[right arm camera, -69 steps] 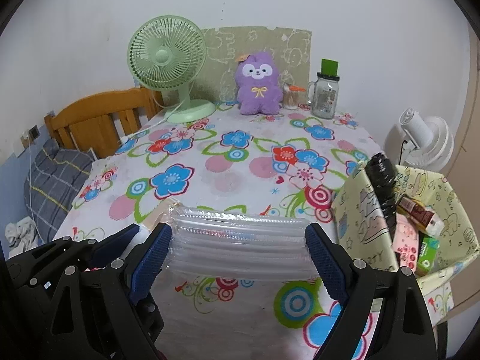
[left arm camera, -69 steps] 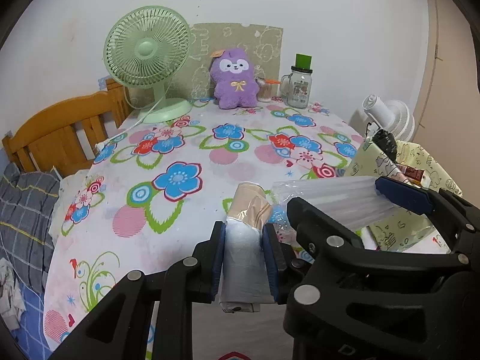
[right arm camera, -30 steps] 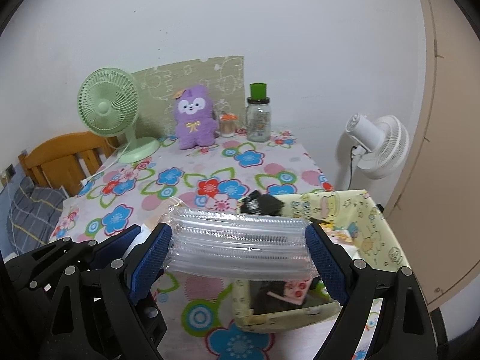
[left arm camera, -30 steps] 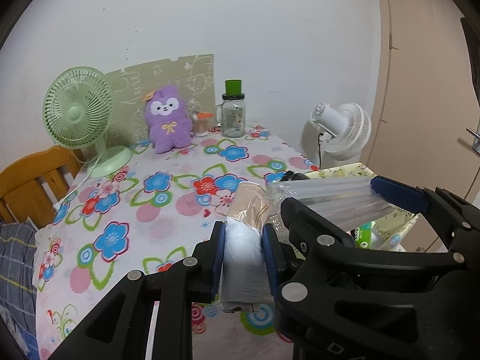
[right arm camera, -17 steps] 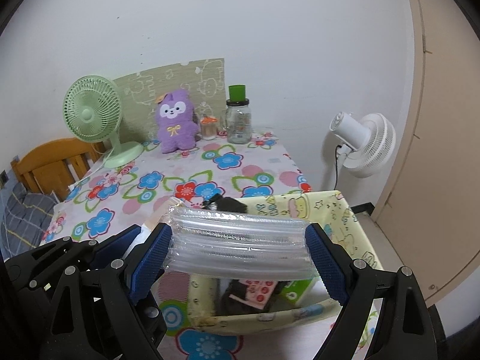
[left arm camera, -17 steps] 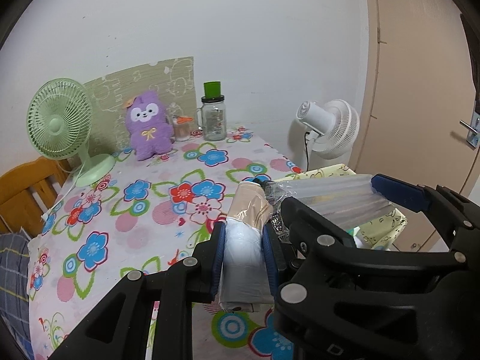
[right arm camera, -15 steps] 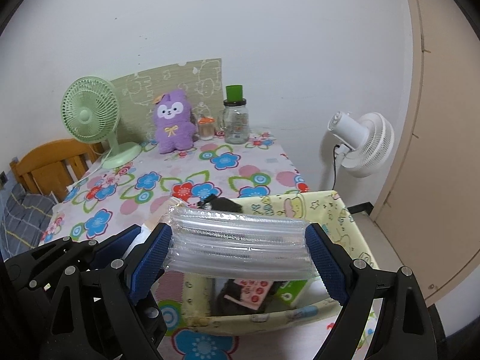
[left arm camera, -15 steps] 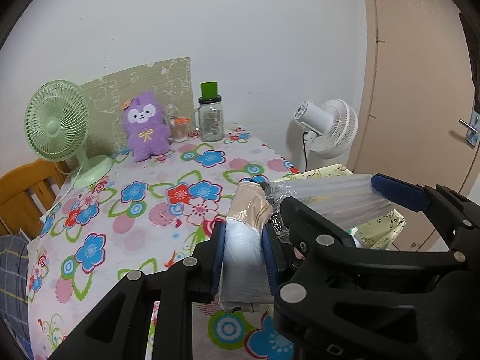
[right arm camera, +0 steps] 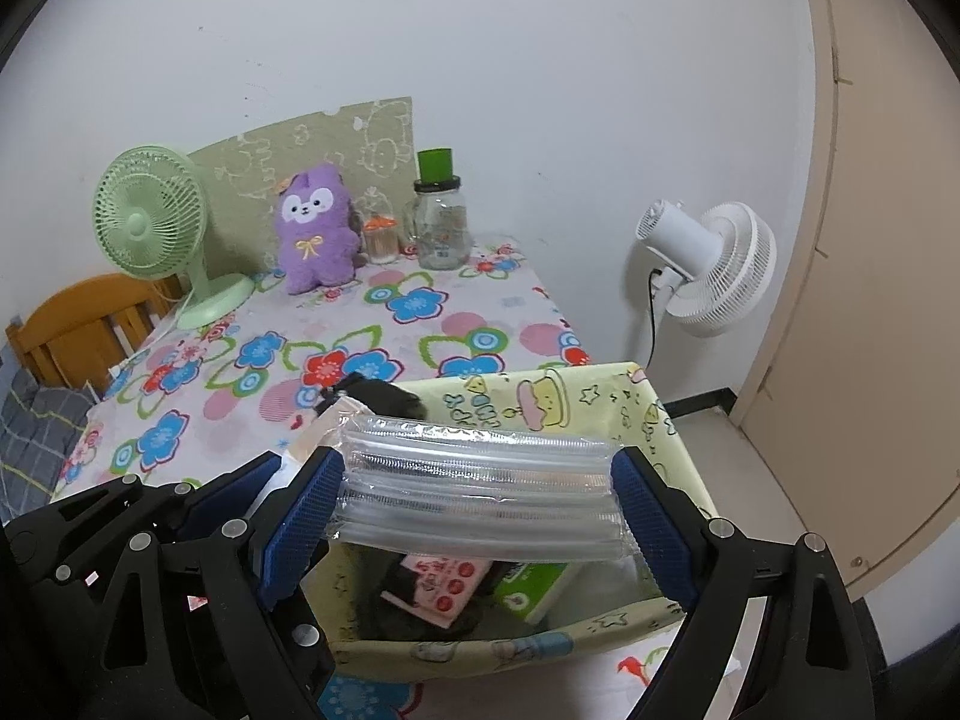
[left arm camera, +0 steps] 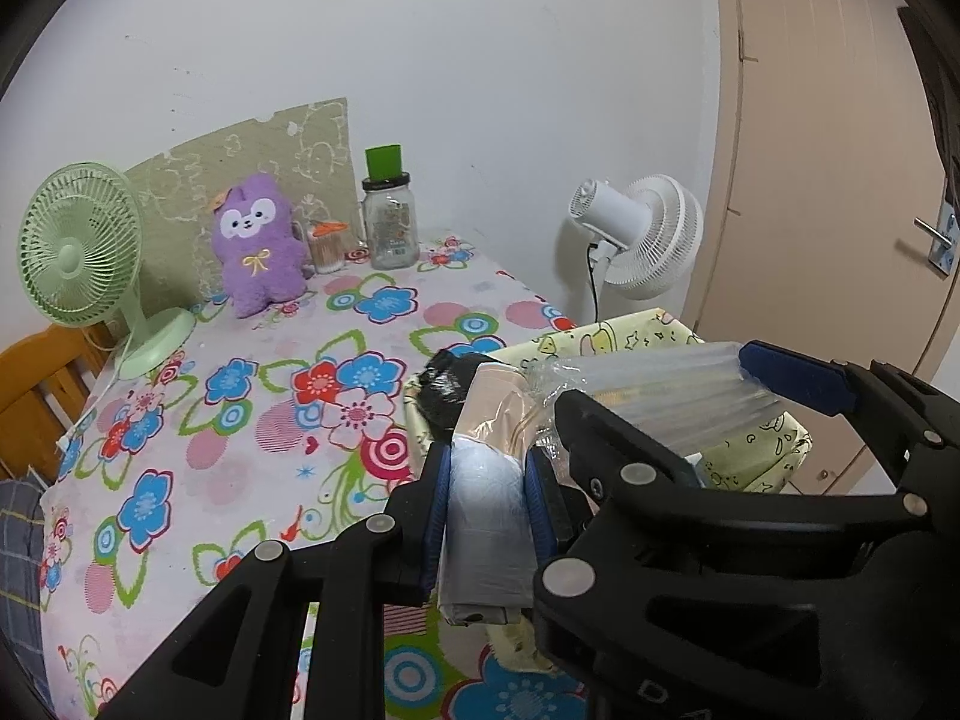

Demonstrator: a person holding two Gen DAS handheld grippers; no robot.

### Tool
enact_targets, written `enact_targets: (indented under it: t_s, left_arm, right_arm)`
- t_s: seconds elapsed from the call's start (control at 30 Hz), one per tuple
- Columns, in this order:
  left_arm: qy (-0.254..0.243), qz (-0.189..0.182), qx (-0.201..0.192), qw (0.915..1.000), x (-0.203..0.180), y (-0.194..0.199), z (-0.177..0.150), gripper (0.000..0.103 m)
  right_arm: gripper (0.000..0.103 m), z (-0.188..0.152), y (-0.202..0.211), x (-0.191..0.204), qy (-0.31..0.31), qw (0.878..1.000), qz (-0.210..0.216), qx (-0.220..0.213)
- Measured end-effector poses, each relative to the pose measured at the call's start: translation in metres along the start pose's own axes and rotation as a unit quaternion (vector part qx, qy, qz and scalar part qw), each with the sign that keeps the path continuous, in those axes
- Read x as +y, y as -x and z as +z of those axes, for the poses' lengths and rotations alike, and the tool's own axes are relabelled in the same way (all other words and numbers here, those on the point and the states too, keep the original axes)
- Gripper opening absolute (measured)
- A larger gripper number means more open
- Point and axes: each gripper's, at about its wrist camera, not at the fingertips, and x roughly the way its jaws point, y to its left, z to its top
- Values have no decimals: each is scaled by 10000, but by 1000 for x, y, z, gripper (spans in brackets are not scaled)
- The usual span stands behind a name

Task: Organize soft objects
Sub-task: 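Lower both held items into the paper box and open both grippers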

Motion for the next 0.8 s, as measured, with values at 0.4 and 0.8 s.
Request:
enact_targets:
  t_s: [0.4, 0.8]
  left_arm:
    - [-91, -77, 246, 9996, -14, -22, 1, 25]
    - [-152, -151, 400, 9990, -25, -33, 2, 26]
  right_arm:
    - [99, -6, -21, -23, -83, 9997, -5, 238]
    - [103, -7, -27, -38, -167, 9994, -121, 265]
